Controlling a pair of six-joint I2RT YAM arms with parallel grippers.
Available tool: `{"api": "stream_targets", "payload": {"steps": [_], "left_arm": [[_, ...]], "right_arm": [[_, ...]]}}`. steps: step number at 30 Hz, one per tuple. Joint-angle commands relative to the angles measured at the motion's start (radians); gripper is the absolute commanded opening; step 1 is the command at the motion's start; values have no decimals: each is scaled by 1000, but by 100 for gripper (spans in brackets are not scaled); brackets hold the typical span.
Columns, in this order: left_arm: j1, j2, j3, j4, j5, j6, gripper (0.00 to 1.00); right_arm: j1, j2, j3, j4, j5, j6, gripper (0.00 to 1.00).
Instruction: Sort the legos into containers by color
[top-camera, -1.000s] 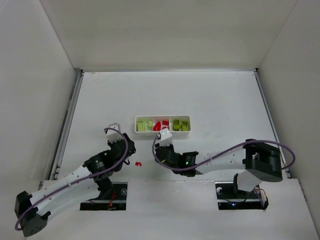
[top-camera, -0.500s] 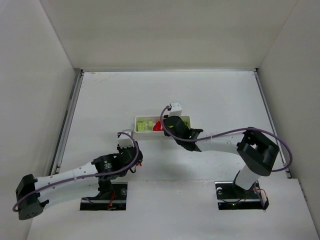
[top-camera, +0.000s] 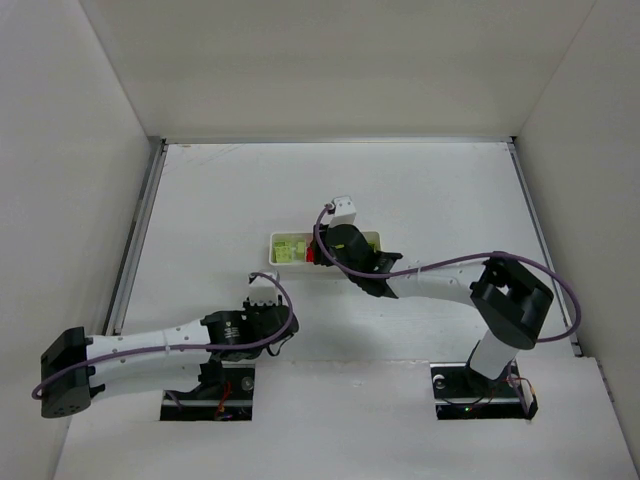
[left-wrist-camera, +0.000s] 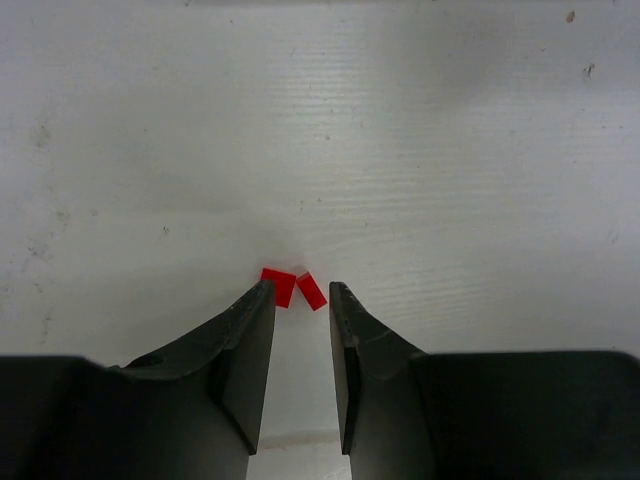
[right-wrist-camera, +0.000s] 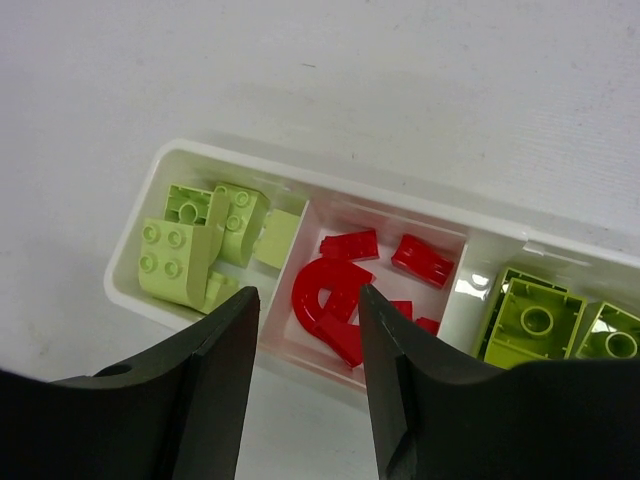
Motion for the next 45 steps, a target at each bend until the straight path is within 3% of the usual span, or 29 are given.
{"api": "stream_targets", "payload": {"steps": [1, 7, 15, 27, 37, 45], "left_arm": [[-29, 12, 48, -79, -6, -65, 25], [-73, 58, 65, -88, 0, -108, 19], [-127, 172, 89, -67, -23, -184, 18], [-109, 250, 66, 8, -40, -225, 19], [-141, 213, 68, -33, -33, -268, 14], [-132, 301, 106, -153, -60, -369, 15]], "right_arm": [[0, -42, -1, 63, -2, -10, 50], [1, -42, -20, 74, -4, 3, 50], [13, -76, -35, 76, -2, 1, 50], [15, -312, -161, 31, 21, 21, 50], [-11, -390, -207, 11, 21, 21, 50], [-10, -390, -210, 11, 18, 26, 50]]}}
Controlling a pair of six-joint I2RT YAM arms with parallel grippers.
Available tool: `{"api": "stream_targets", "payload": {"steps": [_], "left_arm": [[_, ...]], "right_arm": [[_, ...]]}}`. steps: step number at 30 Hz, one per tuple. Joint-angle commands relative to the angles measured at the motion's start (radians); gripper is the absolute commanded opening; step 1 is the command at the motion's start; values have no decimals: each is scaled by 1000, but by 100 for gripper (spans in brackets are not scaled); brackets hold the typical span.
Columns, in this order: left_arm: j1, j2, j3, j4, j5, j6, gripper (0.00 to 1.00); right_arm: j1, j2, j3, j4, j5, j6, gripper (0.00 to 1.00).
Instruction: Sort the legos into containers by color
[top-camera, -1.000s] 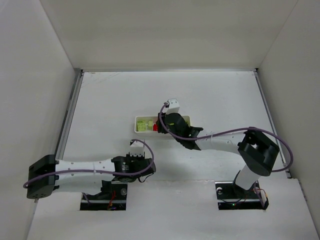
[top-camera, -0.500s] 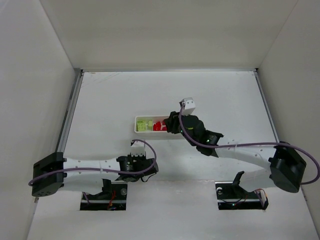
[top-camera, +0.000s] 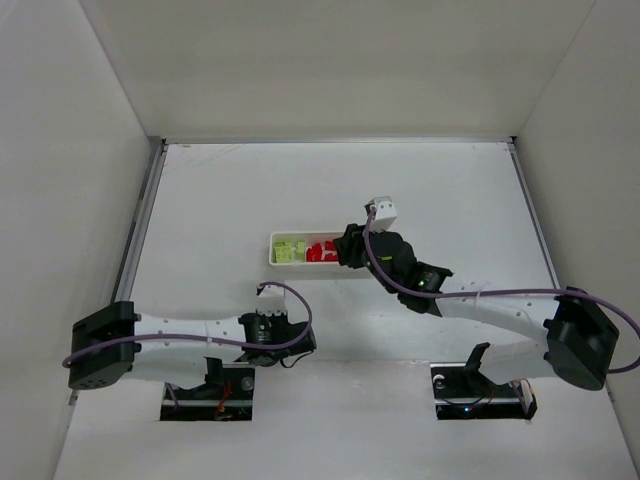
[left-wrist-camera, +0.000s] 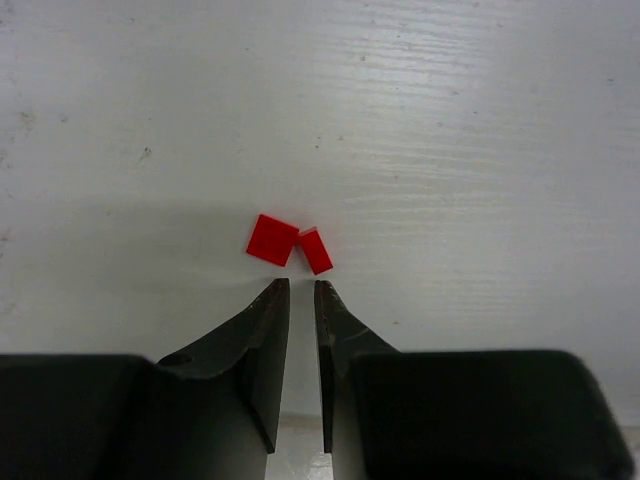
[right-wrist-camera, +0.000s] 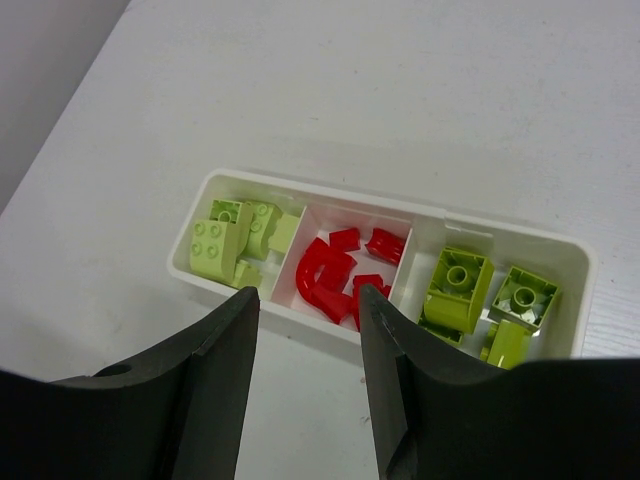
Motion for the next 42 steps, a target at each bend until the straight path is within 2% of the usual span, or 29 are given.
{"api": "stream_targets", "payload": {"steps": [1, 7, 15, 27, 35, 42], "left_arm": [[4, 24, 49, -67, -45, -64, 15], [19, 37, 48, -11, -56, -61, 22], [39, 75, 40, 72, -28, -26, 23], [55, 144, 56, 80, -55, -4, 23], [41, 126, 69, 84, -82, 28, 10], [-4, 34, 154, 136, -194, 141, 8]], "right_arm": [[-2, -12, -7, 20, 10, 13, 50], [-2, -30, -16, 20, 4, 24, 50], [-2, -16, -10, 24, 4, 22, 50], [-1, -38, -21, 24, 6, 24, 50], [-1, -124, -56, 15, 15, 24, 50], [-55, -194, -77, -81, 49, 64, 50]]}}
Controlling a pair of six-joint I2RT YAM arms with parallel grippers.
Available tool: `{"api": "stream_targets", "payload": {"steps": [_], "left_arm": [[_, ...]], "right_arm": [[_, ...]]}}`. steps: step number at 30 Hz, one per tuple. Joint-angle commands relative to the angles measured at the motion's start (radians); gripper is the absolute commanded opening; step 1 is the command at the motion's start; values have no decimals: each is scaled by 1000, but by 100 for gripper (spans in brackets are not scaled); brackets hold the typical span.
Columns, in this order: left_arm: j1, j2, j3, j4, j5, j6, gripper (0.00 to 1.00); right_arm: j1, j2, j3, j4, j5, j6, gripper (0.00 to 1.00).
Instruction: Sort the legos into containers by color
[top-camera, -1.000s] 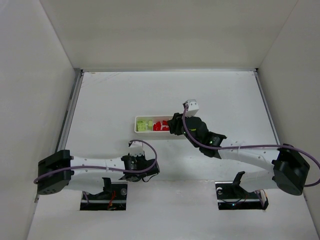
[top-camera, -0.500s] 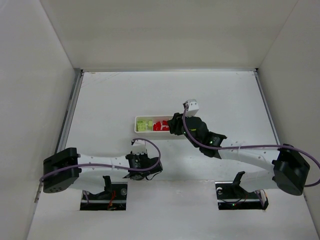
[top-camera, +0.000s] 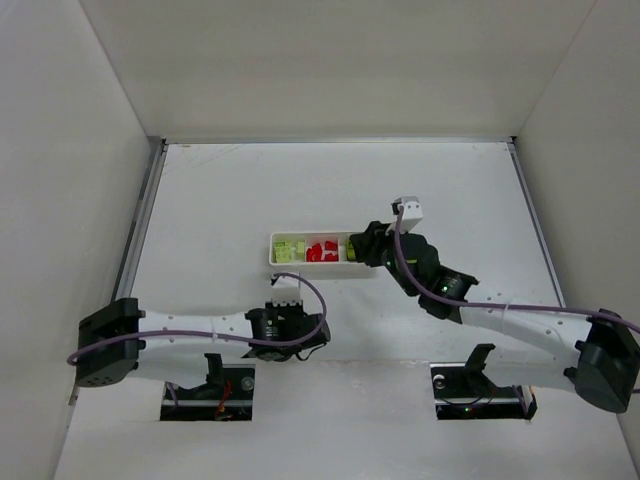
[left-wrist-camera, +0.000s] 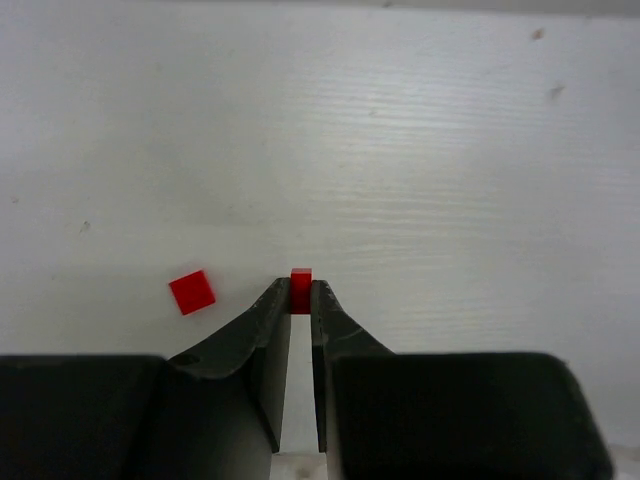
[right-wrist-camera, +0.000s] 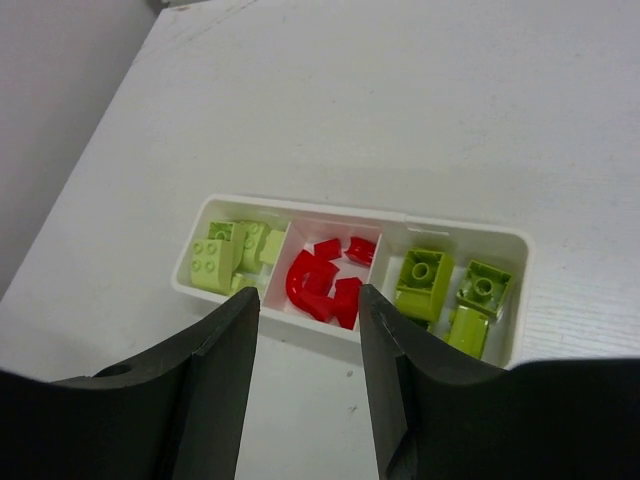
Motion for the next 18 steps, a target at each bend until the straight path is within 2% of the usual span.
{"api": "stream_targets", "payload": {"steps": [1, 5, 9, 14, 18], "left_arm": [[5, -54, 91, 62, -104, 102, 8], [97, -59, 134, 320, -81, 304, 8], [232, 32, 177, 584, 0, 508, 9], [385, 200, 249, 699, 124, 574, 11], [441, 305, 295, 730, 181, 587, 13]], "right_arm": [[-33, -42, -19, -52, 45, 35, 50], [-56, -100, -94, -54, 100, 90, 49], [-74, -172, -157, -78, 105, 120, 49], [-68, -239, -211, -103, 106, 141, 49], [-51, -263, -235, -121, 100, 158, 49]]}}
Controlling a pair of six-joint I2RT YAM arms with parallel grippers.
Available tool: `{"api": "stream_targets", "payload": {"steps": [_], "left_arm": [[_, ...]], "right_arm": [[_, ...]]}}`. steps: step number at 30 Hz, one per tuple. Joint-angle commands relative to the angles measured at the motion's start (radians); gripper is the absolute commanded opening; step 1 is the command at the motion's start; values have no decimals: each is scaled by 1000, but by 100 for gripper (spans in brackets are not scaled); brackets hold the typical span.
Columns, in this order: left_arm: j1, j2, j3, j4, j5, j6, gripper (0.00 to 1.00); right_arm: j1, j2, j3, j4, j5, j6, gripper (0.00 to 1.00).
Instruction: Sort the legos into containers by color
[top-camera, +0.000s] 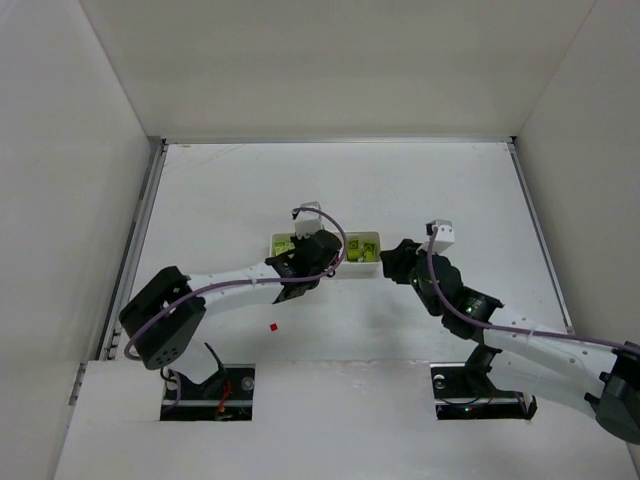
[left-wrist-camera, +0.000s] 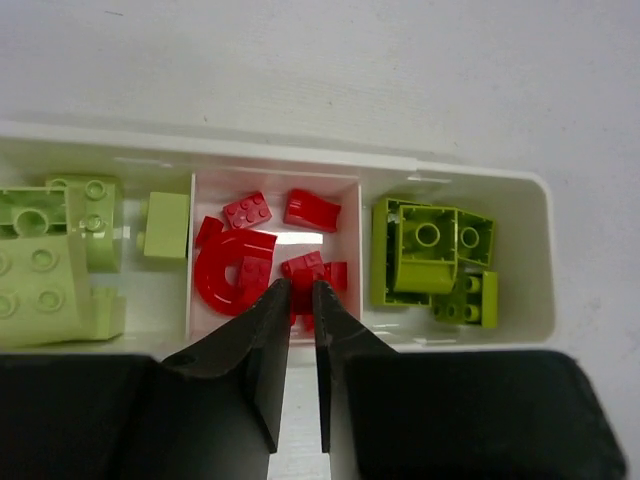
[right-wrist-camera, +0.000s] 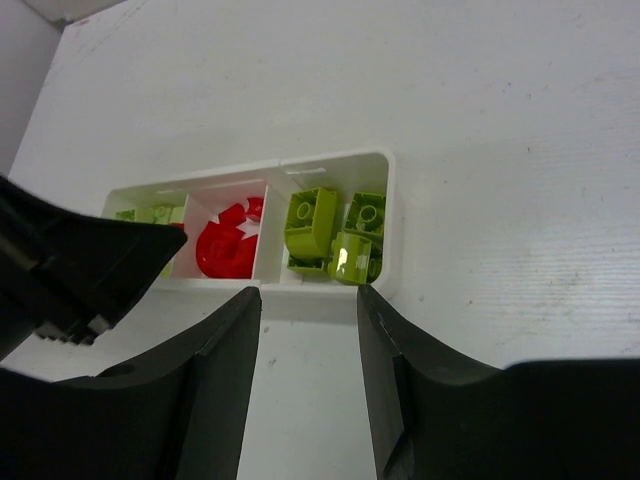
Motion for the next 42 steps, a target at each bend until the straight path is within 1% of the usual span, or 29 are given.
{"api": "stream_targets", "payload": {"steps": [1, 4, 7, 9, 11, 14, 18, 20, 22, 26, 33, 38, 42], "left_arm": [[31, 52, 54, 92, 70, 62, 15], [42, 80, 65, 106, 84, 61, 24], [42, 63, 65, 107, 97, 61, 34], [40, 11, 48, 103, 88, 64, 38], [46, -67, 13, 103, 76, 62, 40], [75, -211, -55, 93, 62, 50, 41], [150, -423, -147, 31, 65, 14, 42], [201, -542, -196, -8, 65, -34, 43], [258, -656, -234, -38, 73, -69, 44], [342, -823, -260, -137, 91, -79, 44], [408, -943, -287, -235, 134, -82, 44], [428, -965, -299, -256, 148, -79, 45], [437, -957, -307, -244, 162, -82, 45]], "right_arm": [[21, -20, -18, -6, 17, 27, 49], [51, -12, -19, -6, 18, 27, 49], [99, -12, -16, -2, 21, 27, 49], [125, -1, -12, 6, 20, 27, 48], [160, 26, -3, 18, 15, 29, 44], [243, 115, 19, 56, 10, 46, 39], [387, 323, 78, 171, 16, 56, 39], [456, 435, 126, 228, 21, 53, 40], [507, 546, 190, 270, 23, 43, 44], [570, 759, 350, 270, 23, 6, 49], [590, 971, 513, 239, 23, -13, 52], [581, 1040, 579, 176, 23, -11, 52], [584, 1085, 637, 143, 26, -54, 52]]}}
